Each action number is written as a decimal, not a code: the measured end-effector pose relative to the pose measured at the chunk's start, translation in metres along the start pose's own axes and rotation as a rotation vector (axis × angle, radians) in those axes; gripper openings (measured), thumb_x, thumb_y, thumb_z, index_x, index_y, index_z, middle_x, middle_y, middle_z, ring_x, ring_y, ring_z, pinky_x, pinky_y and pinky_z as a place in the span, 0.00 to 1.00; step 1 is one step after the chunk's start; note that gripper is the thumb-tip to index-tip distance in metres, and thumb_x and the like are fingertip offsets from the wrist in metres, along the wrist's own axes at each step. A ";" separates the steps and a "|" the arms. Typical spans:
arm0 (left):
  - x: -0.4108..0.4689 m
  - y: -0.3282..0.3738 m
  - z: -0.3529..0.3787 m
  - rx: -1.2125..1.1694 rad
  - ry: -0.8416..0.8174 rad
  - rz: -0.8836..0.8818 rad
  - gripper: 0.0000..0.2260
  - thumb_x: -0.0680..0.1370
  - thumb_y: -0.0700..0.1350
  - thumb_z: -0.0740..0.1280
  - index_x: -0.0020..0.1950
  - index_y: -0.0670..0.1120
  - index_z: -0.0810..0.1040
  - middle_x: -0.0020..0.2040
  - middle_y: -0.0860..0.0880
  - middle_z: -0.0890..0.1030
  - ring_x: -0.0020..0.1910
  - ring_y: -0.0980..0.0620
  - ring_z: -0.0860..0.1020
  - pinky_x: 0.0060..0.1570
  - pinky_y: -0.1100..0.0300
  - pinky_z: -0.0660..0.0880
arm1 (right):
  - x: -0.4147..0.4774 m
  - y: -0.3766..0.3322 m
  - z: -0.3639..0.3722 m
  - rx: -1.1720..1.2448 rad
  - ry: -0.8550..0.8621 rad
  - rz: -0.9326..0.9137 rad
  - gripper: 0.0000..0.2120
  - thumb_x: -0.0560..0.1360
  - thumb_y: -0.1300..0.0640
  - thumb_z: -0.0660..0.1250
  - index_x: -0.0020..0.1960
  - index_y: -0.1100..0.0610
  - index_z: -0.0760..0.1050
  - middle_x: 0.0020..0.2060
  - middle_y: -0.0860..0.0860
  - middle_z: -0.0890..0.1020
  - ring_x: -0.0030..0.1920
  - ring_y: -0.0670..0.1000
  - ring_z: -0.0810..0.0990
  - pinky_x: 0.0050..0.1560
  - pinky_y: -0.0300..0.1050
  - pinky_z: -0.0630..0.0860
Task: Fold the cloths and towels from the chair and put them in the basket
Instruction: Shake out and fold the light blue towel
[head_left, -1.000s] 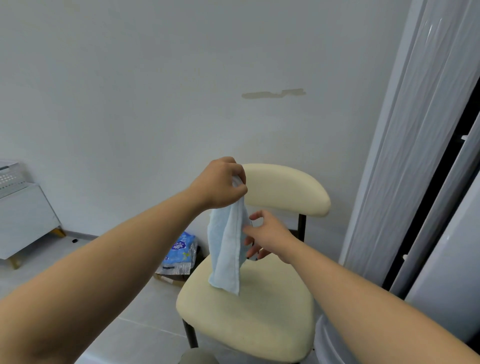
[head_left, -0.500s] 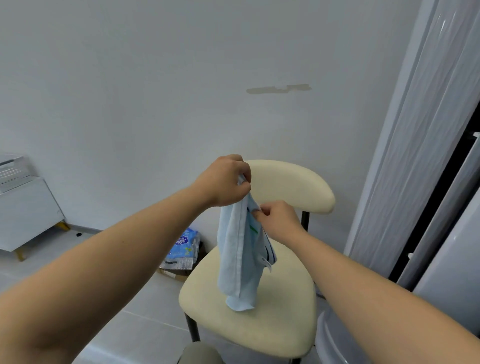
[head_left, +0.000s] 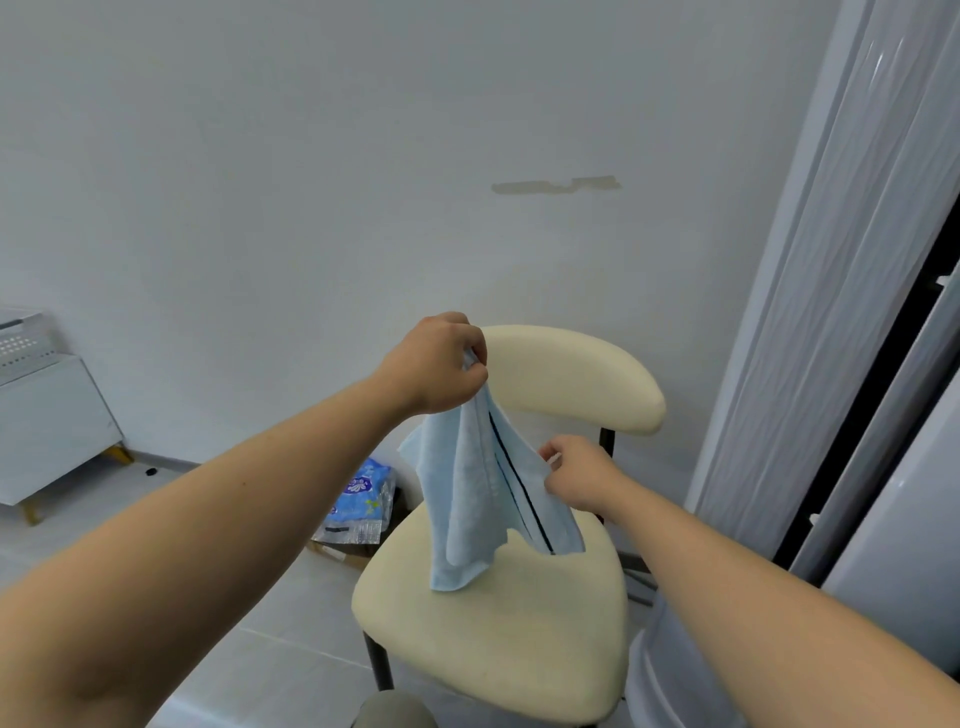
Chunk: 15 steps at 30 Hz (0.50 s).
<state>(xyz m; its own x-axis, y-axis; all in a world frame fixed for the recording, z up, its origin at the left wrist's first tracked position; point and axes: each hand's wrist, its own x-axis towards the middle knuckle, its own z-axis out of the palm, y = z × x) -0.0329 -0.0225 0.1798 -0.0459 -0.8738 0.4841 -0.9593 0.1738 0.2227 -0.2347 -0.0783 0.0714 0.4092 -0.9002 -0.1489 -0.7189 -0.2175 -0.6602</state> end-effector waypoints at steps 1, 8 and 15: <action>0.000 -0.002 0.001 -0.001 0.008 0.000 0.06 0.73 0.46 0.67 0.45 0.47 0.84 0.45 0.53 0.77 0.44 0.51 0.76 0.46 0.56 0.77 | 0.001 0.001 -0.001 -0.038 -0.014 0.013 0.09 0.73 0.63 0.64 0.50 0.58 0.81 0.44 0.55 0.83 0.47 0.57 0.82 0.46 0.50 0.82; 0.000 -0.012 0.002 0.055 -0.072 0.027 0.10 0.68 0.50 0.78 0.45 0.49 0.83 0.46 0.53 0.74 0.45 0.52 0.75 0.47 0.56 0.76 | 0.005 0.006 -0.010 0.013 0.044 0.183 0.09 0.82 0.63 0.54 0.48 0.63 0.72 0.36 0.61 0.82 0.37 0.58 0.86 0.28 0.43 0.74; -0.006 -0.024 0.005 0.158 -0.217 -0.040 0.15 0.70 0.35 0.72 0.54 0.50 0.81 0.52 0.52 0.70 0.53 0.48 0.75 0.51 0.56 0.75 | 0.013 0.006 -0.018 0.097 0.293 0.048 0.12 0.77 0.59 0.56 0.37 0.60 0.71 0.39 0.60 0.81 0.46 0.62 0.82 0.42 0.47 0.73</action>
<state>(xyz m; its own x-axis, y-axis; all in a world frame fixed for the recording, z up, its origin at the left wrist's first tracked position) -0.0109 -0.0231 0.1675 -0.0495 -0.9584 0.2810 -0.9924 0.0790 0.0946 -0.2438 -0.0983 0.0791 0.1869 -0.9820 0.0276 -0.6706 -0.1481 -0.7269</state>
